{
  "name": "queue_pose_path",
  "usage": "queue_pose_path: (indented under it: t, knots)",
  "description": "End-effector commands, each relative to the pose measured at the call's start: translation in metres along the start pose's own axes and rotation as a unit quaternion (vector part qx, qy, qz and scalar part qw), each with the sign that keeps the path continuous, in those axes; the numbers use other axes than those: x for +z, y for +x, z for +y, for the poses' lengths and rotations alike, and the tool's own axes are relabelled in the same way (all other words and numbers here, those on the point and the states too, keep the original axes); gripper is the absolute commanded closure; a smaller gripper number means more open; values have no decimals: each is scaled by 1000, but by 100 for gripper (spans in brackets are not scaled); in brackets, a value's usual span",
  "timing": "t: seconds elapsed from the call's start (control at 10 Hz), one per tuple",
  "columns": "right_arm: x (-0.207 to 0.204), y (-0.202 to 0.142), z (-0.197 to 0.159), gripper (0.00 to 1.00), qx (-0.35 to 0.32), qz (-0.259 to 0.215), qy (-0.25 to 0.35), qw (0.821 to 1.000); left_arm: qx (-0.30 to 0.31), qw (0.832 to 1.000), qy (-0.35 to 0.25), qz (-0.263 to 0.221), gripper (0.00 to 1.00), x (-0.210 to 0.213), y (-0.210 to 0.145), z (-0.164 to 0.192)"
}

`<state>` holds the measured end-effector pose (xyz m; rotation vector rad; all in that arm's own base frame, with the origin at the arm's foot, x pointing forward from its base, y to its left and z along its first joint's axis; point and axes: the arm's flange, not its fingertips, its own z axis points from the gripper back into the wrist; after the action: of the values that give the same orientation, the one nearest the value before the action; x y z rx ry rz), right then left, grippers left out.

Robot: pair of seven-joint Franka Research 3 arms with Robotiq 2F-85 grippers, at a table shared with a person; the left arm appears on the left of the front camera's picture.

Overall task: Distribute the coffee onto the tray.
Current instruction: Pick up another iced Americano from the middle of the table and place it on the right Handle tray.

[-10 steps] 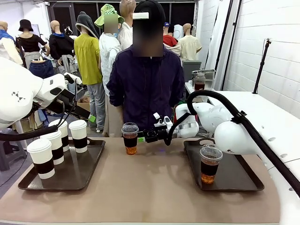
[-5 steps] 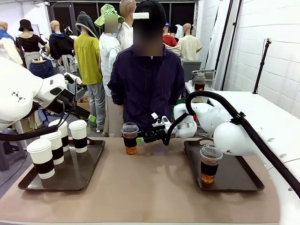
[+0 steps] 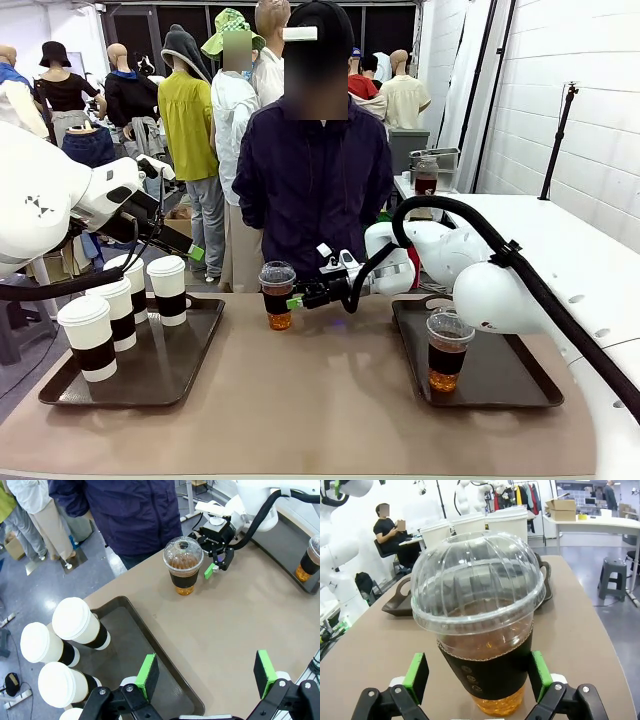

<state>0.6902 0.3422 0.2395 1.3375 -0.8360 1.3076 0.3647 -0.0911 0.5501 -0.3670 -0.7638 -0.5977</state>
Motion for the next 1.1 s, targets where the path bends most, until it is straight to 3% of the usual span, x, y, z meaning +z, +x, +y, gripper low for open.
queue_pose_path:
  t: [0.0,1.0]
  knots:
    - [-7,6,-11,0,-10,16,11,1000,2,1000,-3,0,0,0,-1,1]
    - [-31,6,-17,0,14,19,39,999,2,1000,-3,0,0,0,-1,1]
